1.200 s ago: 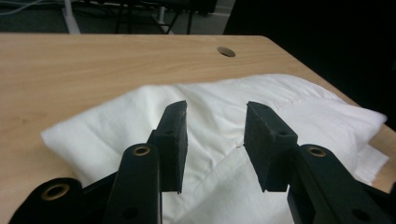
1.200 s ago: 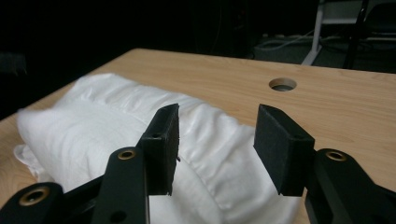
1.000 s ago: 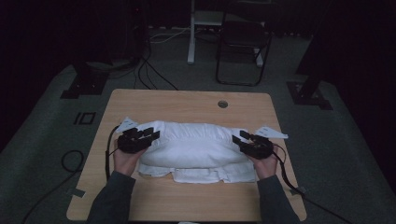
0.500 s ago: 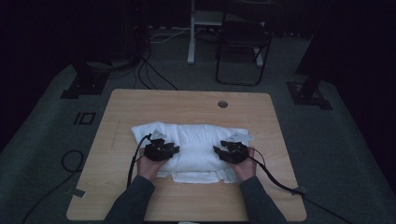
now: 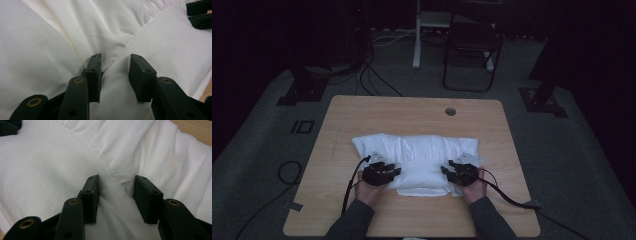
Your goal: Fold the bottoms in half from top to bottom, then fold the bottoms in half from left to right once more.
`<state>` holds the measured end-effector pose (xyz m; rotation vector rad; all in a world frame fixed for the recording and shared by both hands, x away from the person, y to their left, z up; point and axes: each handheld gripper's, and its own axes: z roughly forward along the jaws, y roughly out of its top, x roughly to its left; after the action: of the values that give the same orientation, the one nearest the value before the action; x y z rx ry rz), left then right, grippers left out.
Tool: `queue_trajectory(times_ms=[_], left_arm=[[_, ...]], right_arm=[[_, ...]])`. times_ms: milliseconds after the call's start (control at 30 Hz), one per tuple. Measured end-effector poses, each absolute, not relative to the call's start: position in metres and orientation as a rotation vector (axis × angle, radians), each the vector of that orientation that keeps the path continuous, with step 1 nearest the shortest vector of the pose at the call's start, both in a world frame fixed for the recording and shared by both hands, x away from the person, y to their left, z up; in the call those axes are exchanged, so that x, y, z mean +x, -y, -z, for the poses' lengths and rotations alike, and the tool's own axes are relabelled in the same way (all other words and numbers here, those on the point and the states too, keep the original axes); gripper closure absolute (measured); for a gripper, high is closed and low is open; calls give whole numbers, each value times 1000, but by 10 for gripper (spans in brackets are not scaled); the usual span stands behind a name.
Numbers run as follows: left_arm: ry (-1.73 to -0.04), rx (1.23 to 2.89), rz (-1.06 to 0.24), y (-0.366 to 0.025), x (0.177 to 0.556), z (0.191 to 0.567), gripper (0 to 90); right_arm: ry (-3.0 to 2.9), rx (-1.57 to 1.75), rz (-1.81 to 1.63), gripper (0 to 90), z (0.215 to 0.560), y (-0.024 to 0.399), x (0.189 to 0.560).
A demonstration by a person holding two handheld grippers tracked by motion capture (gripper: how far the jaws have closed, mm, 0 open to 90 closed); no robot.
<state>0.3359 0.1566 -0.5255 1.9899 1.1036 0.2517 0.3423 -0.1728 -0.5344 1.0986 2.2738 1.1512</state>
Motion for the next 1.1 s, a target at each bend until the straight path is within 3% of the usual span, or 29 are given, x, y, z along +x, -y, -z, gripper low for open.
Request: queue_trajectory(times_ms=[133, 233, 333, 633, 1100], left_arm=[[-1149, 1931, -469, -175, 333, 500, 434], [-1185, 1881, -512, -188, 334, 494, 360], [-1260, 1780, -529, -212, 336, 492, 314], [-1367, 1720, -516, -227, 347, 505, 171], [-1511, 1794, -512, -228, 364, 536, 24]], right_arm=[[-2265, 1128, -1192, 553, 538, 175, 343], [-2264, 1136, -1205, 553, 539, 177, 344], [-2258, 1138, -1203, 553, 540, 176, 343], [-2253, 1143, -1212, 553, 540, 177, 343], [-2247, 1142, -1228, 552, 542, 178, 342]])
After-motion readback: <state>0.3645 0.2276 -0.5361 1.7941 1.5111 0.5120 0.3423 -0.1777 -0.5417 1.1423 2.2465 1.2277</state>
